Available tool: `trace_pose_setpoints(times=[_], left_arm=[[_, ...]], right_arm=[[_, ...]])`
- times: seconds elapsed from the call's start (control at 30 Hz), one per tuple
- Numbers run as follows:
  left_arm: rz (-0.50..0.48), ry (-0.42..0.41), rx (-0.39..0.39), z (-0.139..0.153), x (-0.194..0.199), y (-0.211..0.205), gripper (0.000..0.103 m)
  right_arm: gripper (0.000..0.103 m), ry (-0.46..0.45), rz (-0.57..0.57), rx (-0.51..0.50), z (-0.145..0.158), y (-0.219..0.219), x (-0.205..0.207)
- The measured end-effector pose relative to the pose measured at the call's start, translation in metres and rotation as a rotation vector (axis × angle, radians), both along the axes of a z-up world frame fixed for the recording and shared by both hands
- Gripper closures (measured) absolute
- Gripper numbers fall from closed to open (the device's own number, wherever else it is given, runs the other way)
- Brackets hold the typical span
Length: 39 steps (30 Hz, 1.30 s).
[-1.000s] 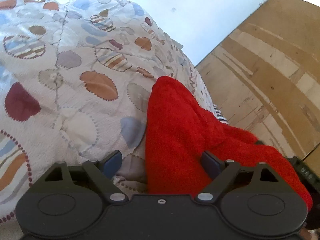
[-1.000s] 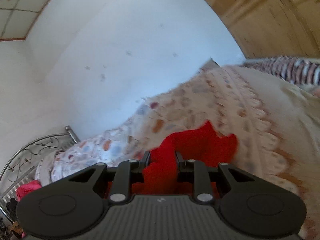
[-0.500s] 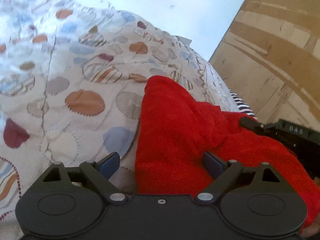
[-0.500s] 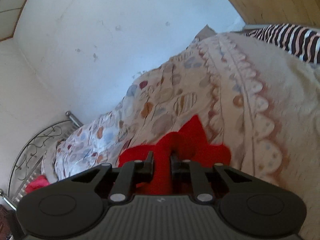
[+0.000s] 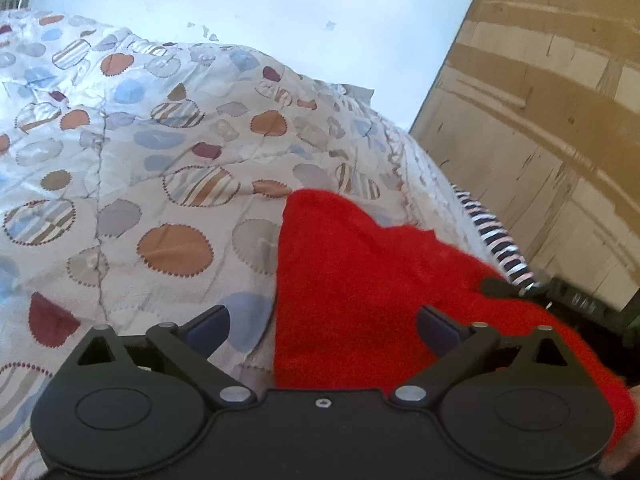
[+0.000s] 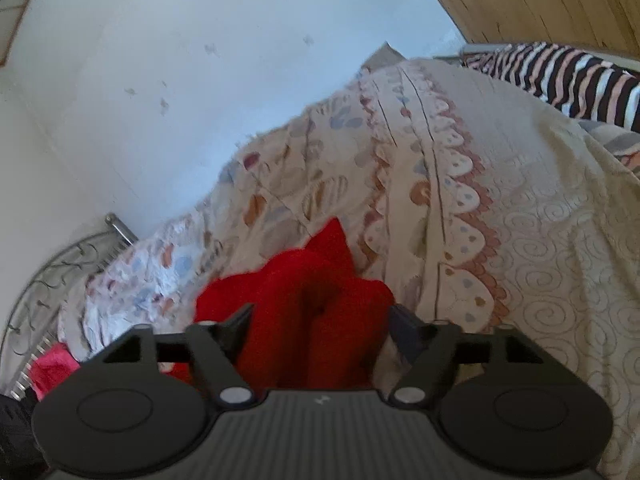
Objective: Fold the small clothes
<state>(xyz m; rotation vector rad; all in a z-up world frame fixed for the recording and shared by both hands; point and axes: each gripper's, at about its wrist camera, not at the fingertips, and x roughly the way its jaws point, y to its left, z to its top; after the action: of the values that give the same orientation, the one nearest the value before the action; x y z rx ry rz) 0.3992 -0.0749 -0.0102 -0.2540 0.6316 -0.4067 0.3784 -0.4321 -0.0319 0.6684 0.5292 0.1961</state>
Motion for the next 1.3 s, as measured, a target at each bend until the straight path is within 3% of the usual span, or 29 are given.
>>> trace_pose_setpoints(times=[0.1, 0.3, 0.37, 0.47, 0.6, 0.7, 0.73, 0.8, 0.87, 0.93, 1.03, 1.1, 1.3], left_arm=[[-0.045, 0.014, -0.001, 0.003, 0.009, -0.002, 0.001], [-0.101, 0.121, 0.062, -0.011, 0.032, -0.015, 0.001], [-0.106, 0.137, 0.055, -0.014, 0.037, -0.017, 0.001], [-0.131, 0.183, 0.032, -0.021, 0.045, -0.016, 0.001], [-0.168, 0.278, -0.066, -0.035, 0.061, -0.007, 0.001], [-0.196, 0.282, -0.096, -0.040, 0.065, -0.006, 0.001], [-0.209, 0.266, -0.089, -0.039, 0.064, -0.008, 0.003], [-0.244, 0.240, -0.106, -0.034, 0.063, -0.012, 0.026], [-0.240, 0.239, -0.130, -0.026, 0.061, -0.013, 0.037], [-0.237, 0.225, -0.118, -0.015, 0.059, -0.013, 0.054], [-0.233, 0.228, -0.108, -0.002, 0.059, -0.010, 0.059], [-0.223, 0.223, -0.143, 0.004, 0.056, 0.001, 0.062], [-0.155, 0.145, -0.180, 0.042, 0.035, 0.030, 0.066]], right_arm=[[0.015, 0.021, 0.031, 0.024, -0.006, -0.002, 0.004], [0.014, 0.049, 0.097, 0.070, -0.016, 0.001, 0.022], [0.021, 0.048, 0.103, 0.049, -0.016, 0.005, 0.024], [0.042, 0.047, 0.124, 0.064, -0.016, 0.008, 0.025], [0.051, 0.034, 0.117, 0.035, -0.013, 0.014, 0.023], [0.057, 0.015, 0.110, 0.008, -0.009, 0.018, 0.020], [0.060, 0.009, 0.106, -0.007, -0.007, 0.020, 0.019], [0.062, -0.004, 0.092, -0.023, -0.002, 0.023, 0.015], [0.064, -0.024, 0.080, -0.041, 0.007, 0.028, 0.012], [0.065, -0.061, 0.087, -0.067, 0.020, 0.035, 0.009], [0.065, -0.127, 0.111, -0.117, 0.041, 0.052, 0.005], [0.065, -0.156, 0.122, -0.135, 0.052, 0.059, 0.004], [0.065, -0.225, 0.157, -0.044, 0.081, 0.073, 0.001]])
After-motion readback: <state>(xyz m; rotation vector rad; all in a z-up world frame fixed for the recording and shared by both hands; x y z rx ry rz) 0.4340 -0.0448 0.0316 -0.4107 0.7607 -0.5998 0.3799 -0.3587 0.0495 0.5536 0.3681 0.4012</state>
